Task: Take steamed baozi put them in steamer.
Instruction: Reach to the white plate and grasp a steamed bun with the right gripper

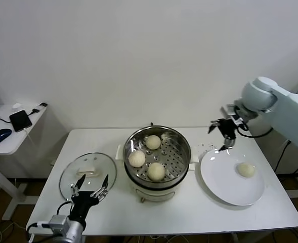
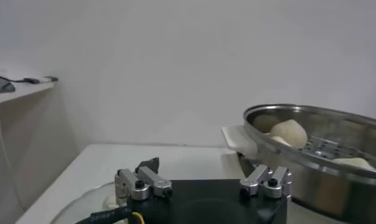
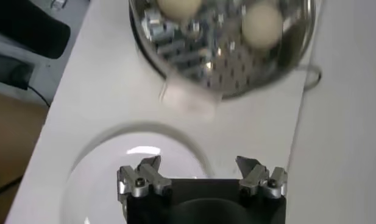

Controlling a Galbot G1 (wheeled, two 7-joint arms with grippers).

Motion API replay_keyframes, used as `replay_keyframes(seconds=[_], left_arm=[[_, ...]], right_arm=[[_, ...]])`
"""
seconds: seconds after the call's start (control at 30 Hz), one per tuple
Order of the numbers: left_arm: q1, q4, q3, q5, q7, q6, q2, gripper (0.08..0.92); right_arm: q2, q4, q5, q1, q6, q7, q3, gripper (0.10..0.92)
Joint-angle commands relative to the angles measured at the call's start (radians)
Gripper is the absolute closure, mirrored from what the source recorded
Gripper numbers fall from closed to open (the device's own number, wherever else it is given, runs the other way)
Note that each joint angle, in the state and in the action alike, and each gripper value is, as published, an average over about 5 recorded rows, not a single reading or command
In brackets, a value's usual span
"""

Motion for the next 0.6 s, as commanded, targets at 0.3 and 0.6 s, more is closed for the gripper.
replay_keyframes(seconds=[0.3, 0.6], left_arm=[[0.041, -0.012, -0.027, -0.066, 0.016, -0.005, 0.003, 0.177], [0.039, 0.007, -0.032, -0.063, 0.015, -0.003, 0.007, 0.177]], right_arm=[[0.029, -0.35, -0.278, -0.384, 0.168, -0.074, 0.38, 0.203], [0.132, -0.512, -0.322, -0.402, 0.296, 0.031, 0.408, 0.203]])
